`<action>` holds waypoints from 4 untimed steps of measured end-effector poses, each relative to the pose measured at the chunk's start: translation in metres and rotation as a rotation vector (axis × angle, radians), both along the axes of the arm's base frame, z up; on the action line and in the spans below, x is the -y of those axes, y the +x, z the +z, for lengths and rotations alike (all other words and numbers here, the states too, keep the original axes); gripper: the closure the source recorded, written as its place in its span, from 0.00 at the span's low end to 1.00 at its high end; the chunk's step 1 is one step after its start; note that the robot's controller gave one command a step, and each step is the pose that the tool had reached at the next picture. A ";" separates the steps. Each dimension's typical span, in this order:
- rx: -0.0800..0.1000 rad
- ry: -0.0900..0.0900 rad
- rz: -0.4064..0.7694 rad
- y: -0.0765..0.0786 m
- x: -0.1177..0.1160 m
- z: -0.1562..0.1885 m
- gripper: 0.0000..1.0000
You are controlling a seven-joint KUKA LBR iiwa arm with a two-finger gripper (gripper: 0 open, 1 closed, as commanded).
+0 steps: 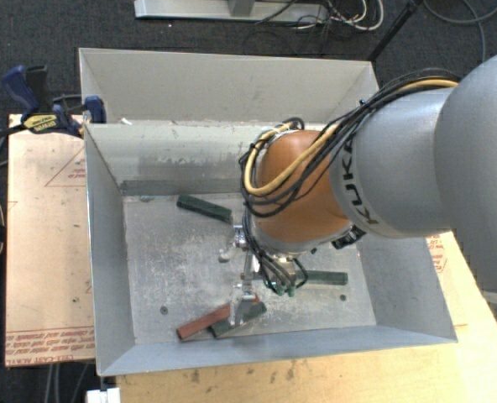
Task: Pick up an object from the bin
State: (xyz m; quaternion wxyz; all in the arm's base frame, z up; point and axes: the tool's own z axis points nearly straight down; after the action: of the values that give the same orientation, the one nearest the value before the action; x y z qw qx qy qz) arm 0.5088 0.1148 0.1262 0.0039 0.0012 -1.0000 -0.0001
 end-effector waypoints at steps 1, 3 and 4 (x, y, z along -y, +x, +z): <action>0.007 0.001 -0.003 0.002 0.000 0.004 0.00; 0.009 0.002 0.354 -0.023 -0.006 -0.020 0.00; 0.008 0.001 0.123 -0.023 0.006 -0.019 0.00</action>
Offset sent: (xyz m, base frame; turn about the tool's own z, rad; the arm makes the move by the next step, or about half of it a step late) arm -0.0290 0.0055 -0.0562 -0.1520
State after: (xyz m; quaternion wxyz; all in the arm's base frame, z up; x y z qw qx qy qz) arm 0.4857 0.1090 0.1074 0.0000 0.0625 -0.9980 -0.0006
